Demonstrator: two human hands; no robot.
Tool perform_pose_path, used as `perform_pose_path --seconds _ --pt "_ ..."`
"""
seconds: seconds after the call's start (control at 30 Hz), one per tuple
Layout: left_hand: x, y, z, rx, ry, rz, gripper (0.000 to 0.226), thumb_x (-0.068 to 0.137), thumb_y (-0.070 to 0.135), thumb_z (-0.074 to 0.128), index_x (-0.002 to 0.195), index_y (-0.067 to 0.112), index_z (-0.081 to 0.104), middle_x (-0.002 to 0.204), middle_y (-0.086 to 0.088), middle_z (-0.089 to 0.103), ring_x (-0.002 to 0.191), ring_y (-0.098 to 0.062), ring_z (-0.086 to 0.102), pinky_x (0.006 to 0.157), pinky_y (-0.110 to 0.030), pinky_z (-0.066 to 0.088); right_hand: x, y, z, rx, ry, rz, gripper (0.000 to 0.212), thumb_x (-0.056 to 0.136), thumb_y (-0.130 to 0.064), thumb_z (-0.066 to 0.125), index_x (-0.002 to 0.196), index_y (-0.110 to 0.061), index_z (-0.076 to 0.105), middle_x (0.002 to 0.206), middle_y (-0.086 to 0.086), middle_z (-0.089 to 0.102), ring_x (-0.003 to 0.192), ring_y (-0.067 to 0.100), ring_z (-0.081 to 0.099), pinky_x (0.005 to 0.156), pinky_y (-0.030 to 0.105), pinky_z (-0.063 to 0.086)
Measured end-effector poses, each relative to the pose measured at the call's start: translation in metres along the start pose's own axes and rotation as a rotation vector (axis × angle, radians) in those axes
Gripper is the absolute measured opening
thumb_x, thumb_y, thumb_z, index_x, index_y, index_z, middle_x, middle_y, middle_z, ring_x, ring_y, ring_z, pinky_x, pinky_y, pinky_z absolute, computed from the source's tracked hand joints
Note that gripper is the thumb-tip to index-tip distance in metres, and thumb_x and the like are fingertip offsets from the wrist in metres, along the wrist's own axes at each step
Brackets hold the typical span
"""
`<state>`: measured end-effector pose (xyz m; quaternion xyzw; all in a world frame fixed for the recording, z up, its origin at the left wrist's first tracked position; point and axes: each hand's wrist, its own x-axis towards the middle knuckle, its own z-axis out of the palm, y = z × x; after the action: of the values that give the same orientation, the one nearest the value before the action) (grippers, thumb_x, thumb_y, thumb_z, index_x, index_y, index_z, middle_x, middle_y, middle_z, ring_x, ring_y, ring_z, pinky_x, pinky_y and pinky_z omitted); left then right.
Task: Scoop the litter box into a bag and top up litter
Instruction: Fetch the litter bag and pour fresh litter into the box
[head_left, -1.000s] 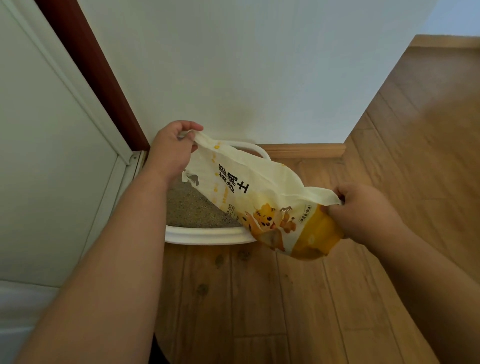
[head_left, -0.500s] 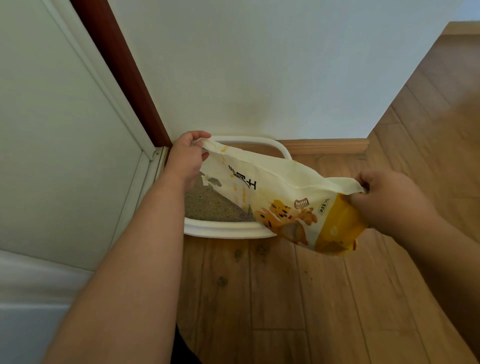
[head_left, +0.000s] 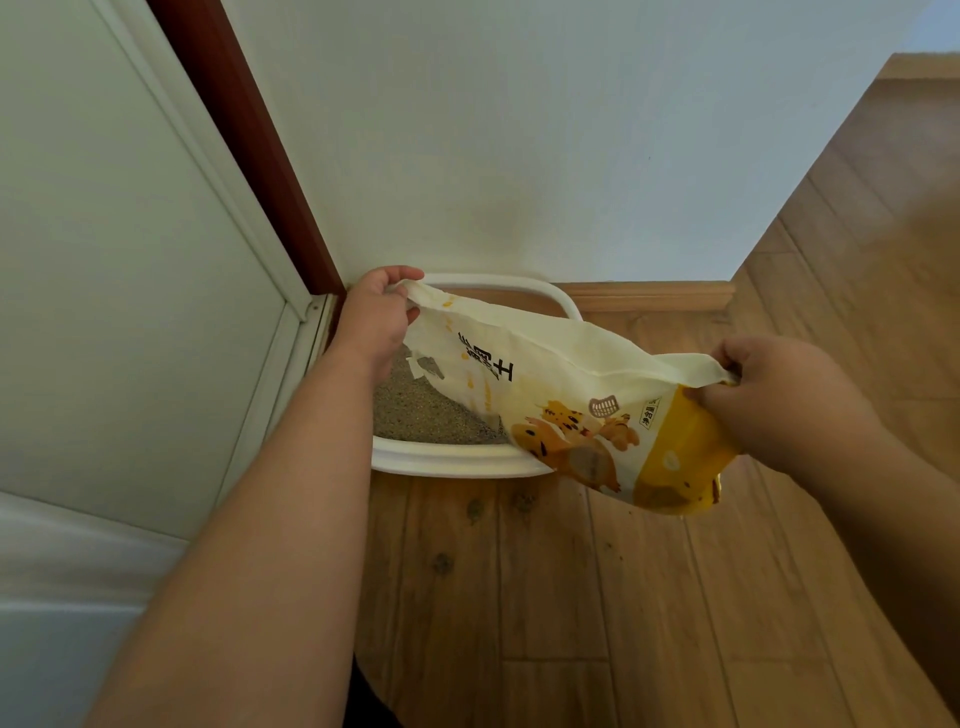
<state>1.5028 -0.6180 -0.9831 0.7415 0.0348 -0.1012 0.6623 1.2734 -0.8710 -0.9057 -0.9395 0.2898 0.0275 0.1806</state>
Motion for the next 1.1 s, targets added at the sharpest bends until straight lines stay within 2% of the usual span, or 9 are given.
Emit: perform_pose_path --seconds 0.17,0.3,0.53,0.7,0.83,1.1 --pt "-0.005 0.007 0.002 0.019 -0.025 0.038 0.030 0.107 0.004 0.042 0.113 0.014 0.069 0.111 0.006 0.062 0.098 -0.003 0.062 0.092 -0.022 0.056 -0.001 0.003 -0.003 -0.021 -0.013 0.014 0.004 0.095 -0.020 0.062 0.097 -0.024 0.063 0.082 -0.002 0.063 0.073 0.017 0.060 0.060 0.035 0.055" --pt "-0.008 0.011 0.003 0.032 -0.038 0.063 0.029 0.106 0.005 0.043 0.114 0.014 0.069 0.106 0.005 0.064 0.092 -0.004 0.064 0.086 -0.022 0.058 -0.001 0.001 -0.007 -0.020 -0.007 0.002 0.008 0.095 -0.018 0.061 0.096 -0.026 0.060 0.081 -0.003 0.062 0.072 0.016 0.059 0.055 0.029 0.047" --pt "-0.008 0.012 0.004 0.029 -0.024 0.050 0.028 0.106 0.006 0.045 0.113 0.016 0.070 0.102 0.004 0.066 0.087 -0.006 0.065 0.075 -0.021 0.058 -0.005 -0.003 -0.010 -0.030 -0.009 -0.018 0.005 0.095 -0.021 0.062 0.096 -0.025 0.060 0.081 -0.003 0.062 0.072 0.015 0.059 0.057 0.031 0.050" --pt "-0.005 0.008 -0.001 0.032 0.003 0.030 0.028 0.105 0.006 0.046 0.108 0.018 0.071 0.106 0.003 0.066 0.095 -0.011 0.067 0.088 -0.029 0.060 -0.006 -0.007 -0.012 -0.043 0.001 -0.029 0.007 0.094 -0.021 0.062 0.099 -0.024 0.065 0.083 -0.002 0.064 0.073 0.015 0.059 0.058 0.031 0.050" --pt "-0.003 0.005 -0.011 0.082 0.059 0.050 0.029 0.103 0.006 0.049 0.099 0.022 0.073 0.108 0.003 0.068 0.100 -0.011 0.068 0.090 -0.030 0.060 -0.005 -0.009 -0.011 -0.064 0.010 -0.029 0.006 0.093 -0.020 0.063 0.097 -0.024 0.065 0.082 -0.002 0.064 0.073 0.016 0.059 0.061 0.035 0.055" --pt "0.002 -0.005 -0.026 0.065 0.105 -0.019 0.030 0.104 0.005 0.047 0.097 0.022 0.071 0.108 0.002 0.066 0.106 -0.014 0.065 0.093 -0.031 0.059 -0.002 -0.017 -0.006 -0.060 0.020 -0.069 0.004 0.093 -0.023 0.065 0.096 -0.025 0.064 0.079 -0.005 0.062 0.071 0.014 0.058 0.054 0.027 0.045"
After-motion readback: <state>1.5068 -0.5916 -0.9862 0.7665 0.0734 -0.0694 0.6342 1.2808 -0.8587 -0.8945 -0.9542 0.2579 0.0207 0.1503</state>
